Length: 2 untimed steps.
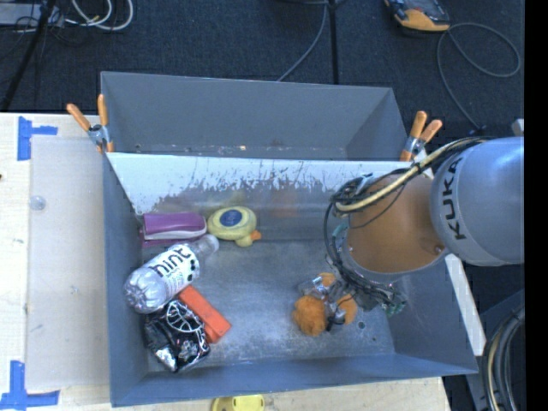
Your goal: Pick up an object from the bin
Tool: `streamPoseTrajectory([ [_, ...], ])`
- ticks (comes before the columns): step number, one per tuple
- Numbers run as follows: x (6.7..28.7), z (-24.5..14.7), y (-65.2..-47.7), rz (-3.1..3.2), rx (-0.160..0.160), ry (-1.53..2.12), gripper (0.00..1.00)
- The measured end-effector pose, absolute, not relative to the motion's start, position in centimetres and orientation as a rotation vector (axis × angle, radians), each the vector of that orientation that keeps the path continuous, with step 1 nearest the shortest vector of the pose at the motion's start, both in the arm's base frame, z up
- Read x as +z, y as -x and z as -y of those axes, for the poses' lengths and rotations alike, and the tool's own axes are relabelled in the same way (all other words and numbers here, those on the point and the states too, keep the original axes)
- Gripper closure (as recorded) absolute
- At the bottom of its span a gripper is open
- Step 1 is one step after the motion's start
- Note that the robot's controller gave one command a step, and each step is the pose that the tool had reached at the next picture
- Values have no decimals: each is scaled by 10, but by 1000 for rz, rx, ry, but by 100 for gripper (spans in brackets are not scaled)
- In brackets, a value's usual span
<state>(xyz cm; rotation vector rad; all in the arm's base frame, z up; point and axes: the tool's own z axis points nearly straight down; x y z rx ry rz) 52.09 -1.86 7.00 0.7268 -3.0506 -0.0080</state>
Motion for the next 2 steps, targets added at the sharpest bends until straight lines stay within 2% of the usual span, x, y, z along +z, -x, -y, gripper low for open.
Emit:
streamPoseTrajectory([
  [1, 71, 19, -521, 3051, -8, -726, 100],
  [2, 109, 28, -511, 3071, -7, -640, 100],
])
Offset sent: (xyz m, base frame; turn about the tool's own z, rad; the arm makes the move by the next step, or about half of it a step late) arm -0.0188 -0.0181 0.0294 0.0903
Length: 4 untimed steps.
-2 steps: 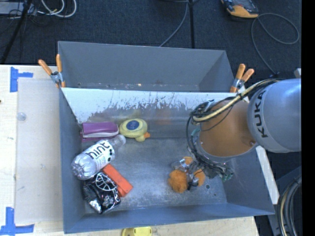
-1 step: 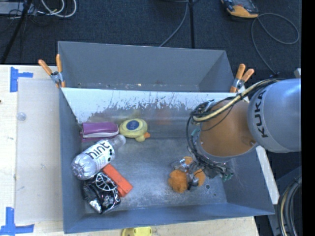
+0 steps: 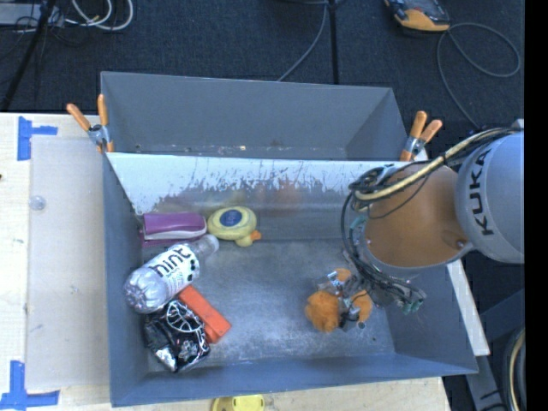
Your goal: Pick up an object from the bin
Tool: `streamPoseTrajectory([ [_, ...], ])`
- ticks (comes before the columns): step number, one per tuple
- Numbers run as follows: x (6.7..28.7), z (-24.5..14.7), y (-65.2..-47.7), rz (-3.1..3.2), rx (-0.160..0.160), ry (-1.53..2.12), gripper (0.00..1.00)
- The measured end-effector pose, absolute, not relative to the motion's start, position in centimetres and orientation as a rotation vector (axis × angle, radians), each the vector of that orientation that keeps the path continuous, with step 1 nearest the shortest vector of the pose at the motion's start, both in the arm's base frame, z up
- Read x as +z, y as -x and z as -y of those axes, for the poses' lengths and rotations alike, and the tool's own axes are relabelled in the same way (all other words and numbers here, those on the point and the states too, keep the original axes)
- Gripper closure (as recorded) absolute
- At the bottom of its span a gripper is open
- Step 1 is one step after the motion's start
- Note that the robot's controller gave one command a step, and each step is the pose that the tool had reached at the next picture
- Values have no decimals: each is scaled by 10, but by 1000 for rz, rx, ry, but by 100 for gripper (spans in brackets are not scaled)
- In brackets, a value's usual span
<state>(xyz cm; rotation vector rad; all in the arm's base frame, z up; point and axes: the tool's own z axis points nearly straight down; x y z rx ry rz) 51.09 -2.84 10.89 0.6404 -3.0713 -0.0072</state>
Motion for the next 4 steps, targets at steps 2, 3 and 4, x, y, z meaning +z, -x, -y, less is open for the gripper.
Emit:
streamPoseTrajectory([
  [2, 185, 17, -528, 3042, -11, -759, 100],
  [3, 141, 28, -527, 3064, -8, -689, 100],
  [4, 286, 12, -538, 3029, -12, -819, 100],
])
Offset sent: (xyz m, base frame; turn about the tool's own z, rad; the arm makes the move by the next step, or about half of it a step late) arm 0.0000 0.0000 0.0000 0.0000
